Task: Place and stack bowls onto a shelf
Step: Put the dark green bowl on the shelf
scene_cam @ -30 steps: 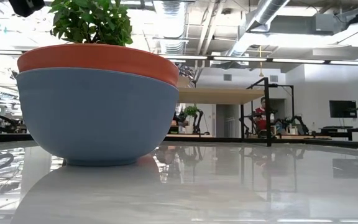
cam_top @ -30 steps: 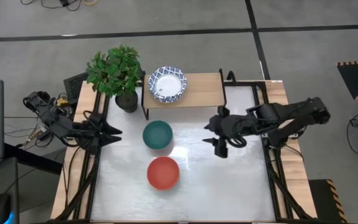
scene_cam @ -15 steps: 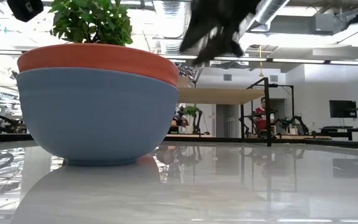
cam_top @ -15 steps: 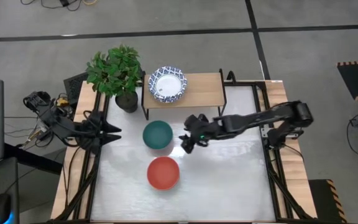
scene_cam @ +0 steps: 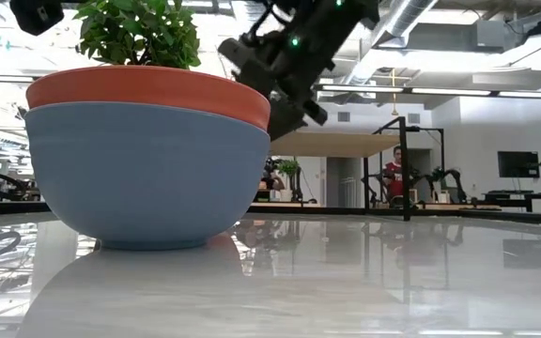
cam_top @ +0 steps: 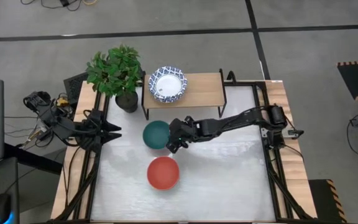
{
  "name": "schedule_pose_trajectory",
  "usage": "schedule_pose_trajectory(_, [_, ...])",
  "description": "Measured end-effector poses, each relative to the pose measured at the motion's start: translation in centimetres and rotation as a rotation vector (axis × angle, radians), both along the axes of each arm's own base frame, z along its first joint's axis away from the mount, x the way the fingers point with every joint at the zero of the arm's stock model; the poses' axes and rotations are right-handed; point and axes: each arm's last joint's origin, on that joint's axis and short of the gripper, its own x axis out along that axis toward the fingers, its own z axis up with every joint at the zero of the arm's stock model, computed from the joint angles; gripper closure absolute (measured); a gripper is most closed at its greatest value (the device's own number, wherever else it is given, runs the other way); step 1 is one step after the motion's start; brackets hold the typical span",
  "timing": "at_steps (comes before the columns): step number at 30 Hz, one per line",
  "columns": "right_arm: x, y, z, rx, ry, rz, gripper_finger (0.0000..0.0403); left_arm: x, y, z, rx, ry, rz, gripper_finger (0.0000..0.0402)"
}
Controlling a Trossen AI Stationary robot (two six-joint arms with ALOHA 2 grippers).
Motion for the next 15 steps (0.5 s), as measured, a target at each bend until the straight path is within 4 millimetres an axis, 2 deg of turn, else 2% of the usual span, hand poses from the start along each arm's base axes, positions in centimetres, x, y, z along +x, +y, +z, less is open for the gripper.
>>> schedule_pose_trajectory(4, [0.2, -0.5, 0.6, -0.036, -0.021, -0.031, 0.0149, 0.0, 0.0, -0.1, 0.005, 0.007, 0.001, 0.0243])
schedule_pose_trajectory(9, [0.2, -2.4, 0.5, -0.042, -0.008, -0.065, 0.0149, -0.1, 0.2, -0.4, 0.026, 0.029, 0.029, 0.0243])
schedule_pose_trajectory(15, [0.9, -3.2, -1.0, -0.017, 0.011, -0.046, 0.0149, -0.2, 0.2, -0.8, 0.036, 0.057, 0.033, 0.0243])
